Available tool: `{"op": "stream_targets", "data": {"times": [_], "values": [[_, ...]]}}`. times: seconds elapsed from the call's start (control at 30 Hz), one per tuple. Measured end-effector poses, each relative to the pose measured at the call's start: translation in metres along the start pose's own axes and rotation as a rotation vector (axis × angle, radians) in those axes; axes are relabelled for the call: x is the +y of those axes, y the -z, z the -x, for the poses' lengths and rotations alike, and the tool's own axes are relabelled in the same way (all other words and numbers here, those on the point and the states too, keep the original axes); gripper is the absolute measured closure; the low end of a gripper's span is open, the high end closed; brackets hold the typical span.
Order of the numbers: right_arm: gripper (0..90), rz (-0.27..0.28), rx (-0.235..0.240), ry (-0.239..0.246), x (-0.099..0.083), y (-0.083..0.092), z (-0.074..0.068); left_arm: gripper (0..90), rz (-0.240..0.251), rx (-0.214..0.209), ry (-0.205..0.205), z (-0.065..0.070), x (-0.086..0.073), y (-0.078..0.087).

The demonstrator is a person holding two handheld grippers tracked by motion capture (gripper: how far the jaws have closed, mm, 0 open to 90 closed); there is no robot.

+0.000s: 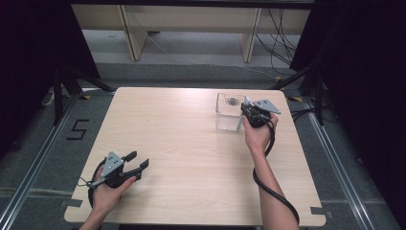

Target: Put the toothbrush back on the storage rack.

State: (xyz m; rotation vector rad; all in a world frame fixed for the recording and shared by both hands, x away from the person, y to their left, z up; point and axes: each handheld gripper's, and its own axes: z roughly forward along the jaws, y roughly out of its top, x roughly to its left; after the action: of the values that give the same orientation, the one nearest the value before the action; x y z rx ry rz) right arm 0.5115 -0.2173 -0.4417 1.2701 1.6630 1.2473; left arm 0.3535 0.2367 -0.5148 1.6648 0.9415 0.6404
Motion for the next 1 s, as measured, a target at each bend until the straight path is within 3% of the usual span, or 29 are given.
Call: {"op": "stream_targets", "data": {"times": [0.03, 0.07, 0.3, 0.47, 0.5, 0.53, 0.57, 0.6, 0.63, 0.67, 0.7, 1.0], "values": [[71.0, -0.005, -0.001, -0.032, -0.001, 0.000, -0.002, 37.8, 0.000, 0.000, -0.001, 0.000, 0.000, 0.000], [68.7, -0.004, 0.000, -0.018, -0.001, 0.000, -0.002, 37.8, 0.000, 0.000, -0.001, 0.000, 0.000, 0.000], [50.8, -0.040, -0.010, -0.056, -0.002, 0.002, -0.004, 37.8, -0.004, 0.000, 0.005, 0.000, 0.000, 0.000], [44.2, -0.058, -0.014, -0.011, -0.004, 0.003, -0.002, 37.8, -0.003, 0.001, 0.004, 0.000, -0.001, 0.000], [43.1, -0.071, -0.020, -0.034, -0.004, 0.005, -0.004, 37.8, -0.003, 0.001, 0.005, 0.000, -0.001, 0.000], [42.3, -0.063, -0.007, 0.004, -0.004, 0.005, -0.001, 37.8, -0.002, 0.001, 0.005, 0.000, -0.001, 0.000], [41.2, -0.080, -0.021, -0.042, -0.005, 0.007, -0.005, 37.8, -0.001, 0.002, 0.006, 0.000, -0.001, 0.001], [40.2, -0.077, -0.027, -0.025, -0.006, 0.009, -0.004, 37.8, -0.001, 0.003, 0.006, 0.000, -0.001, 0.001], [39.5, -0.082, -0.014, -0.043, -0.006, 0.010, -0.005, 37.8, -0.002, 0.006, 0.007, 0.000, -0.002, 0.001], [38.6, -0.084, -0.020, -0.022, -0.007, 0.011, -0.004, 37.8, 0.015, -0.005, -0.002, -0.001, -0.002, 0.000], [38.2, -0.083, -0.012, -0.033, -0.007, 0.013, -0.004, 37.8, -0.003, 0.009, 0.011, 0.000, -0.002, 0.001], [36.6, -0.115, 0.007, -0.026, -0.016, 0.028, -0.004, 37.7, 0.002, 0.010, 0.011, 0.000, -0.002, 0.001]]}}
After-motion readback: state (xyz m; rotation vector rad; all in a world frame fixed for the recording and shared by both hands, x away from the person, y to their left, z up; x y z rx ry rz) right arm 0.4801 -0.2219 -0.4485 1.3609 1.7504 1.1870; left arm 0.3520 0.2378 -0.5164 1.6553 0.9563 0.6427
